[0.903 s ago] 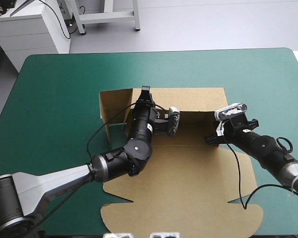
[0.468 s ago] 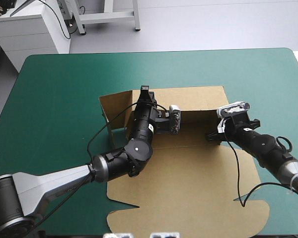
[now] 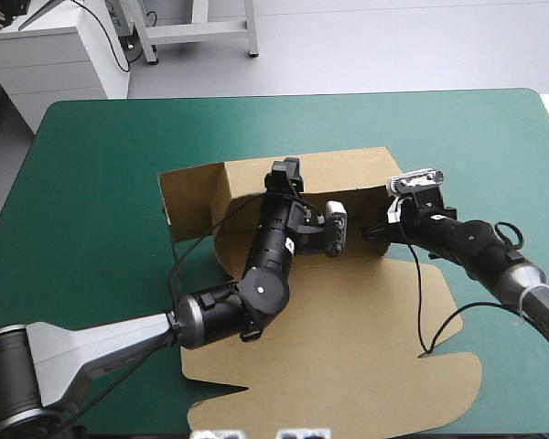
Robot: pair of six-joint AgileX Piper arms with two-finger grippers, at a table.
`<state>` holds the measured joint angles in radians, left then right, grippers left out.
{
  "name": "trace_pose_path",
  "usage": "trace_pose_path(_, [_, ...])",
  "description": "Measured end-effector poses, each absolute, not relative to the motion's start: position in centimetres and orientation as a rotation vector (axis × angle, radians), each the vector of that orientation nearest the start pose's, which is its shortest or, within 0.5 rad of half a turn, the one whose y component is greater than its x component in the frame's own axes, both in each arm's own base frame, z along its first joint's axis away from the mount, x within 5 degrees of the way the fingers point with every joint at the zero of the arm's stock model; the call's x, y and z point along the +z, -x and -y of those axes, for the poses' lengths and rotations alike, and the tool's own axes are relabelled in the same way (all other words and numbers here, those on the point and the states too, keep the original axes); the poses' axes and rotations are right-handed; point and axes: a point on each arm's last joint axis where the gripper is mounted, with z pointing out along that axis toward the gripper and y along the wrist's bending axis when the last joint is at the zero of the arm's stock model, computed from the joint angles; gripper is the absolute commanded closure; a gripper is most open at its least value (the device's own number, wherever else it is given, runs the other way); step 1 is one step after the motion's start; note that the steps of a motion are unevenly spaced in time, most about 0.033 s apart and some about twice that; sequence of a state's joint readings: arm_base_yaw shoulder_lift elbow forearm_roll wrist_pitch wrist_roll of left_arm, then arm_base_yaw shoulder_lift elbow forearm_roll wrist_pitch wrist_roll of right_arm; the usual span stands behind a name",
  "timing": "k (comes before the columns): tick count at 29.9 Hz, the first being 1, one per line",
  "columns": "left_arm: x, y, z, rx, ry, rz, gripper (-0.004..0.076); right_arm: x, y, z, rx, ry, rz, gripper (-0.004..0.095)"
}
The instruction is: Fold the box
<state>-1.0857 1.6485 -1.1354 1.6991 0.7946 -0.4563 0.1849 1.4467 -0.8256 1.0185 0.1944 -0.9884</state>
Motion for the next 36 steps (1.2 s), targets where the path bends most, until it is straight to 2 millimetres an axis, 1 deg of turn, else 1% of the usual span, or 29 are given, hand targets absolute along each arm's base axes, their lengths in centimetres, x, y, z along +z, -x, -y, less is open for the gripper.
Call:
trace_pose_path(5, [30.1,-19.8,30.4,0.852,-1.470,-1.111,0.0302,24.8,-31.1,-7.4,0.309,0.264,-2.217,0.0926])
trace_pose_path(7, [30.1,-18.9,30.9,0.845,-1.474,-1.091,0.0329,24.9,-31.5,-7.5,0.316,0.260,-2.225,0.0926])
trace_pose_path(8, [30.2,-18.5,31.1,0.844,-1.474,-1.083,0.0358,25.0,-31.7,-7.6,0.321,0.259,-2.231,0.0926])
trace_pose_path(9, [30.2,-18.2,31.2,0.846,-1.472,-1.079,0.0401,25.1,-31.8,-7.6,0.321,0.261,-2.234,0.0926])
trace_pose_path(11, [30.3,-17.6,31.4,0.852,-1.466,-1.078,0.0521,25.3,-32.1,-7.7,0.320,0.260,-2.249,0.0926])
trace_pose_path(13, [30.2,-17.2,31.4,0.857,-1.457,-1.097,0.0696,25.6,-32.2,-7.7,0.314,0.258,-2.261,0.0926])
trace_pose_path(14, [30.2,-17.1,31.3,0.863,-1.450,-1.111,0.0729,25.7,-32.3,-7.6,0.310,0.256,-2.269,0.0926])
trace_pose_path(18, [30.0,-16.3,31.2,0.859,-1.440,-1.170,0.0724,26.2,-32.6,-7.6,0.295,0.256,-2.307,0.0926])
trace_pose_path(20, [29.7,-15.9,31.2,0.819,-1.458,-1.225,0.0724,26.5,-32.7,-7.6,0.291,0.262,-2.327,0.0926])
trace_pose_path(24, [29.7,-14.9,30.4,0.657,-1.507,-1.391,0.0724,26.9,-32.8,-7.6,0.280,0.275,-2.352,0.0926])
trace_pose_path(27, [31.1,-14.1,29.6,0.518,-1.524,-1.469,0.0723,27.0,-32.9,-7.6,0.279,0.278,-2.363,0.0926])
trace_pose_path(29, [32.2,-14.0,29.0,0.407,-1.524,-1.506,0.0723,27.0,-32.9,-7.6,0.278,0.278,-2.365,0.0926])
trace_pose_path(32, [34.0,-15.1,27.5,0.231,-1.495,-1.608,0.0723,27.0,-32.9,-7.6,0.279,0.275,-2.370,0.0926])
trace_pose_path(36, [35.0,-17.7,24.7,0.034,-1.434,-1.779,0.0723,27.1,-32.9,-7.6,0.275,0.272,-2.378,0.0926])
